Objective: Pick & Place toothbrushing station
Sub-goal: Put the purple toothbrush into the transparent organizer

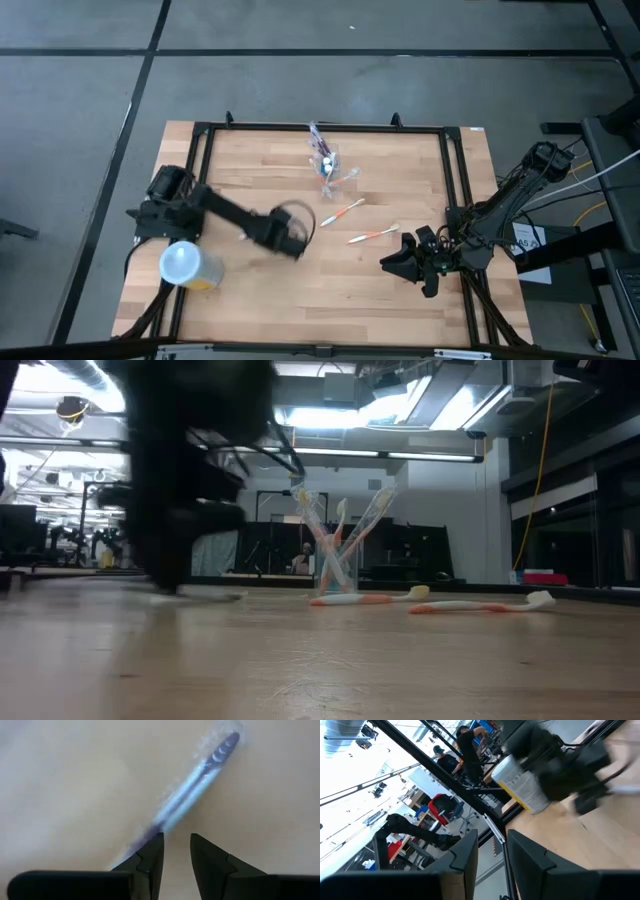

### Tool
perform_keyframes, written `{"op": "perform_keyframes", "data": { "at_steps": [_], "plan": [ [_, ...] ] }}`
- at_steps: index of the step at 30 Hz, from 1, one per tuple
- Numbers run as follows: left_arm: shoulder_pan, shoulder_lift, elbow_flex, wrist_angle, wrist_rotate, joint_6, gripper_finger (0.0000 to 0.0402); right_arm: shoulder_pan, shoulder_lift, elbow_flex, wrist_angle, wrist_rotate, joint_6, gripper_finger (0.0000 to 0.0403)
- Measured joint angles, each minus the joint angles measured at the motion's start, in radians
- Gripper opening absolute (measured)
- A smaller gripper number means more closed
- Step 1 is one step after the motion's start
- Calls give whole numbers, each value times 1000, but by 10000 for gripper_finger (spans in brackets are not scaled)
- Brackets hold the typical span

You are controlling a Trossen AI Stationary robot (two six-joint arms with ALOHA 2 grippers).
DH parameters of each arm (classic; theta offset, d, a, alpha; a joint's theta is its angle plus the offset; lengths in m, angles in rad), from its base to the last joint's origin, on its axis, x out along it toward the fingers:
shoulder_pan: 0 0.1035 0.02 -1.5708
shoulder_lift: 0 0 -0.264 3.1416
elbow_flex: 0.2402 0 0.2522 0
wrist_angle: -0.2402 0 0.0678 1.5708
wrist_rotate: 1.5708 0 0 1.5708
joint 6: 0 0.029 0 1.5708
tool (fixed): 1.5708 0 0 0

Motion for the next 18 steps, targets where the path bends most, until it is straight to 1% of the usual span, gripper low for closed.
{"op": "perform_keyframes", "data": {
  "at_steps": [4, 7, 9, 12, 15, 18],
  "plan": [
    [184, -16, 0, -7, -75, 88, 90, 0, 0, 0, 2, 1, 15, 109],
    [277, -80, 0, -8, -84, 169, 90, 7, 0, 0, 3, 1, 31, 109],
    [312, -143, 0, -9, -86, 225, 90, 14, 0, 5, 2, 3, 29, 109],
    [331, -259, 0, -41, -93, 255, 90, 21, 0, 19, 3, 24, -1, 109],
    [330, -350, 0, -159, -135, 226, 90, 24, 0, 28, 3, 48, -36, 109],
    [359, -379, 0, -256, -147, 221, 85, 24, 0, 31, 2, 49, -56, 109]
  ]
}}
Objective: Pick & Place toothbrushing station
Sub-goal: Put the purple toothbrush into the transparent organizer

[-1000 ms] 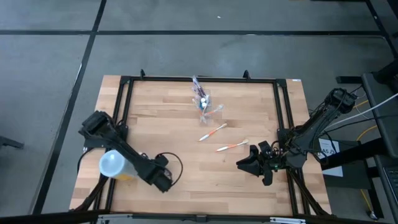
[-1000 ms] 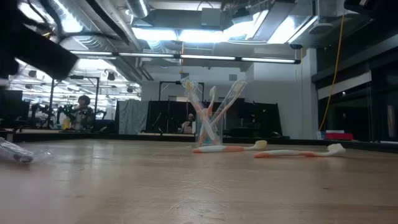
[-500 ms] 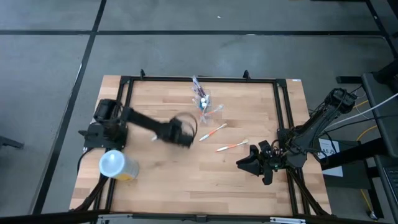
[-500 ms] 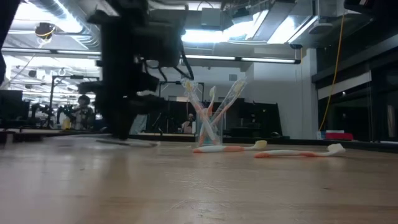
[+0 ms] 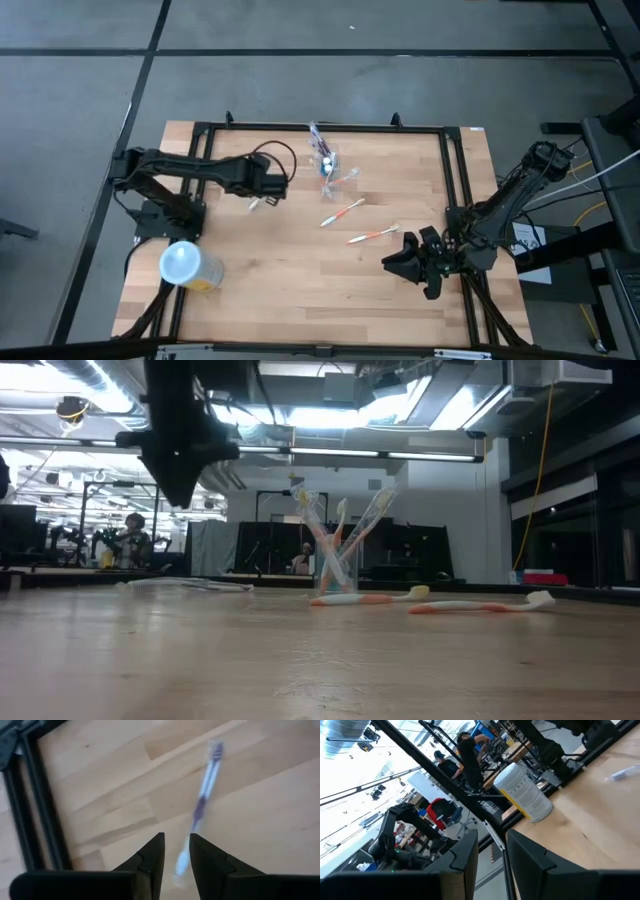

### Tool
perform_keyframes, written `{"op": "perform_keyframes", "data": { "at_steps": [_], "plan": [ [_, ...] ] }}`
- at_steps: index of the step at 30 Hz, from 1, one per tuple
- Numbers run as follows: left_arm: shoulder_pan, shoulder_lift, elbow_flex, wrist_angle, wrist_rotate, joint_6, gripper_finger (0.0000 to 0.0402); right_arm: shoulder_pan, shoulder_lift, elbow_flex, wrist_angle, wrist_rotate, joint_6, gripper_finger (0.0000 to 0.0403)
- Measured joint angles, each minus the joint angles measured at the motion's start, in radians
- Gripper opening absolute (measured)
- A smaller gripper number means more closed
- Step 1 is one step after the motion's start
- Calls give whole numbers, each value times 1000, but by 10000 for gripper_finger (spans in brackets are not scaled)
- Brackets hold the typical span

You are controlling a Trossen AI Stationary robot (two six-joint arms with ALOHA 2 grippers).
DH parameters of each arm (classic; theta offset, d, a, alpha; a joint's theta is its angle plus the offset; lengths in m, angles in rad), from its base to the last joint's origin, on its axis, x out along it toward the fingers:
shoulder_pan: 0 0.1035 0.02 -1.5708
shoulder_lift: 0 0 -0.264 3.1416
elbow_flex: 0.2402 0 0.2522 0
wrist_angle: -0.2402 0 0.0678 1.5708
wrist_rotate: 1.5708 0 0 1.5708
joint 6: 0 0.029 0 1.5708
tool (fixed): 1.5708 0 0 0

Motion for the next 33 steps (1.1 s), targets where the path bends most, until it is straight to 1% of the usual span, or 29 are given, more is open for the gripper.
{"op": "perform_keyframes", "data": {
  "at_steps": [5, 8, 9, 11, 14, 17, 19, 22, 26, 29, 31, 33],
  "plan": [
    [70, 39, 0, -20, 21, 68, 74, 0, 0, 0, 0, -1, -15, 109],
    [113, 87, -4, -107, 13, 94, 70, 8, 0, 0, 0, -3, -7, 109],
    [122, 99, -15, -124, 10, 104, 70, 12, 0, 0, 0, -3, -7, 109],
    [137, 117, -50, -104, 25, 135, 70, 21, 0, 0, 0, -1, -7, 109],
    [154, 121, -125, -13, 90, 181, 70, 39, 0, 0, 0, 36, -6, 109],
    [157, 122, -193, 36, 133, 197, 70, 57, 0, 1, 0, 61, 0, 109],
    [149, 121, -233, 82, 157, 225, 70, 68, 0, 1, 0, 77, 1, 109],
    [127, 122, -290, 198, 201, 251, 70, 76, 0, 1, 0, 98, 2, 109],
    [82, 122, -320, 301, 229, 186, 70, 79, 0, 1, 0, 105, 19, 109],
    [19, 122, -321, 394, 279, 128, 70, 79, 0, 1, 0, 108, 28, 109],
    [-37, 122, -321, 501, 306, 90, 70, 79, 0, 1, 0, 115, 26, 109],
    [-99, 122, -321, 695, 324, 44, 70, 79, 0, 1, 0, 134, 19, 109]
  ]
}}
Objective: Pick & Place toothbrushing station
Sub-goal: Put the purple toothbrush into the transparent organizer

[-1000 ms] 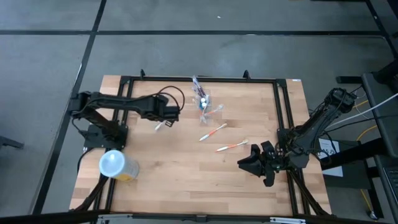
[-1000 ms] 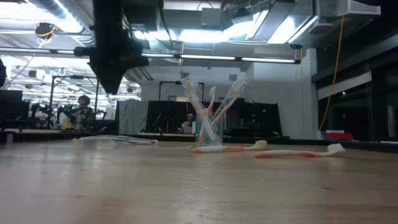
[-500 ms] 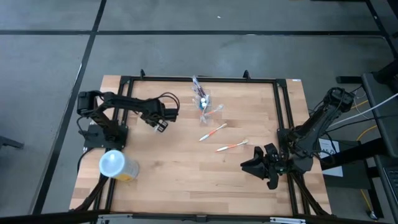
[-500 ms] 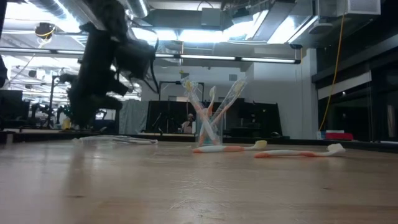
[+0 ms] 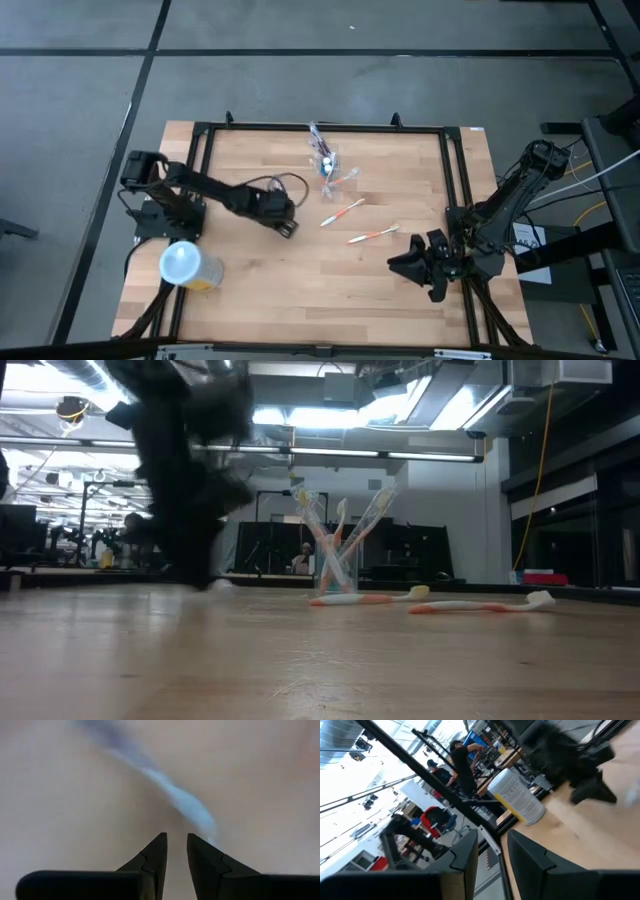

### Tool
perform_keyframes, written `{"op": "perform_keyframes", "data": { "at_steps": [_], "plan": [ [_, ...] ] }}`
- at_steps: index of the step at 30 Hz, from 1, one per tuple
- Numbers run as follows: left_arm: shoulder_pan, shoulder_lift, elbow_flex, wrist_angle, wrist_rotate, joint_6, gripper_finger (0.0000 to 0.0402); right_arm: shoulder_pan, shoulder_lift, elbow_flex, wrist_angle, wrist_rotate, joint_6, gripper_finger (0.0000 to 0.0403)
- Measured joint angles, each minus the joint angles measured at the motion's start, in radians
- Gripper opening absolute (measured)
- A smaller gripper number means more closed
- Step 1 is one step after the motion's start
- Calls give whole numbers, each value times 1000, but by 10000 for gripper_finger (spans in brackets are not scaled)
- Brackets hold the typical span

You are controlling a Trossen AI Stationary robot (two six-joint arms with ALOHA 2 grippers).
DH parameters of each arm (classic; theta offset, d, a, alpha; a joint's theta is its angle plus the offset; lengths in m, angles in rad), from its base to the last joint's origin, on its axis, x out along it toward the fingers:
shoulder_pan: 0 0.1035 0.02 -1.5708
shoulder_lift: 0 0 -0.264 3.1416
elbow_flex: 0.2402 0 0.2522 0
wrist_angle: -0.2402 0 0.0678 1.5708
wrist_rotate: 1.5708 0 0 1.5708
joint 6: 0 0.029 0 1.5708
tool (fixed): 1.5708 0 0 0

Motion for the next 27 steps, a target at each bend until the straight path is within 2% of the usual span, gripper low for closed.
{"op": "perform_keyframes", "data": {
  "at_steps": [4, 6, 9, 11, 16, 19, 23, 27],
  "plan": [
    [-87, 0, 2, 352, -73, -17, 70, 0, 1, 0, 0, 29, -15, 109],
    [-94, -11, 3, 371, -130, -2, 70, 0, 1, 0, 0, 30, -15, 109],
    [-84, -51, 2, 269, -159, 71, 70, 0, 1, 0, 0, 28, -14, 109],
    [-75, -73, 1, 208, -155, 202, 70, 0, 3, 0, 0, 25, -10, 109],
    [-86, -105, 2, 208, -182, 720, 70, 0, 24, 0, 2, 25, 31, 109],
    [-86, -105, 2, 202, -171, 954, 70, 1, 45, 0, 17, 14, 65, 109],
    [-81, -104, 15, 201, -149, 1107, 70, 10, 84, 0, 67, 15, 75, 109],
    [-49, -81, 36, 211, -59, 1206, 79, 10, 126, 0, 104, 16, 96, 109]
  ]
}}
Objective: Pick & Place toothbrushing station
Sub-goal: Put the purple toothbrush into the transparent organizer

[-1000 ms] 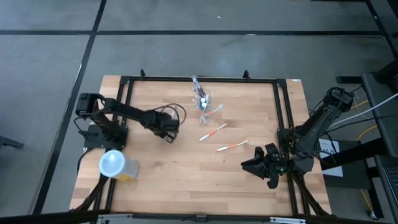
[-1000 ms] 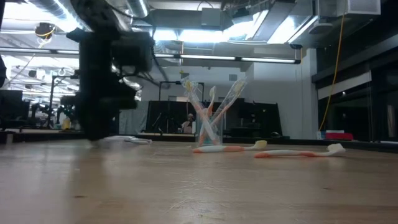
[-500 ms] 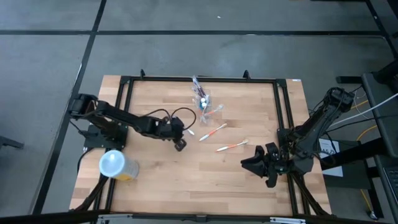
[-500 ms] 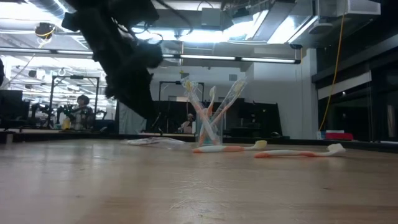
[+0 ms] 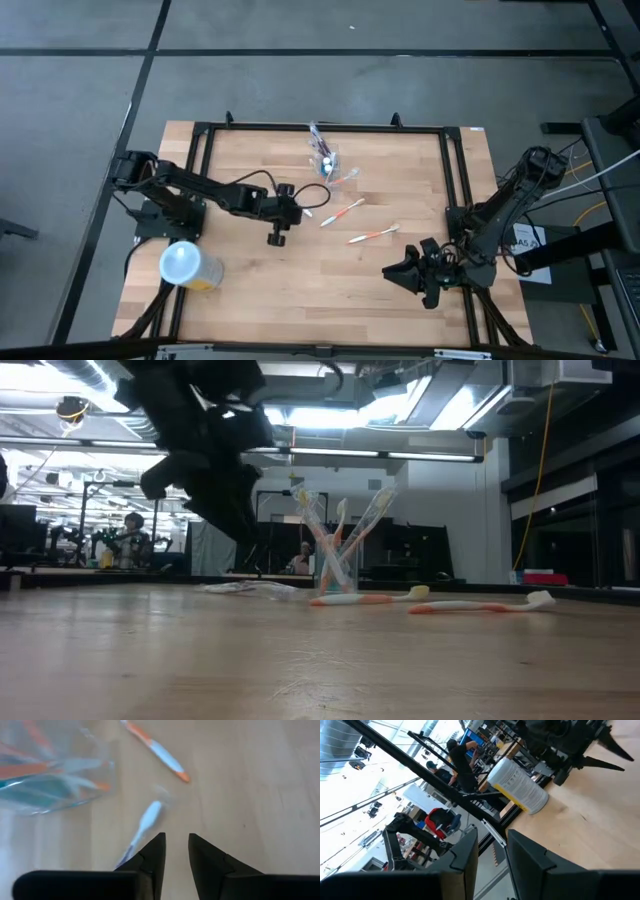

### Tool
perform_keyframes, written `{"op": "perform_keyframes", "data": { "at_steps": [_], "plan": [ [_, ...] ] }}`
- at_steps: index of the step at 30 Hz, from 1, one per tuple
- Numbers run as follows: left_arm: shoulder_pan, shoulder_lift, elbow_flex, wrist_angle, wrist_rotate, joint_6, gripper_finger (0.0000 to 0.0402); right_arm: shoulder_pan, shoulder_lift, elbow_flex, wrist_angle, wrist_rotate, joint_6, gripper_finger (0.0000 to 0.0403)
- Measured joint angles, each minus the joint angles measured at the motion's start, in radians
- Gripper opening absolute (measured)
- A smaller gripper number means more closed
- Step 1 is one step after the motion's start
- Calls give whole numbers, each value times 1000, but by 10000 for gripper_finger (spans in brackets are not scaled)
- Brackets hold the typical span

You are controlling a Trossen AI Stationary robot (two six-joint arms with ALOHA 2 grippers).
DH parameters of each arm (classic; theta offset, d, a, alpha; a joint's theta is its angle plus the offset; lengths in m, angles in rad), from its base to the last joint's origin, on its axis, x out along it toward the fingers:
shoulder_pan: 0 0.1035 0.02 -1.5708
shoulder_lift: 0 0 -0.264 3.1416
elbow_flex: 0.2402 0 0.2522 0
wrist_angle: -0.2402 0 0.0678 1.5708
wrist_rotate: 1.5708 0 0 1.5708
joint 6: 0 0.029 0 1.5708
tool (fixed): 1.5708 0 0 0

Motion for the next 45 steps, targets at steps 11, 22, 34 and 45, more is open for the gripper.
{"op": "perform_keyframes", "data": {
  "at_steps": [11, 22, 34, 45],
  "plan": [
    [74, 156, 109, -9, 101, 156, 167, 0, 40, 0, 35, 15, 42, 109],
    [91, 347, 271, -85, 149, 224, 184, 10, 39, 29, 42, 28, 1, 109],
    [104, 374, 279, -78, 116, 243, 181, 15, 40, 98, -28, 36, -62, 109],
    [109, 374, 279, -74, 81, 204, 65, 23, 39, 99, -22, 36, -59, 109]
  ]
}}
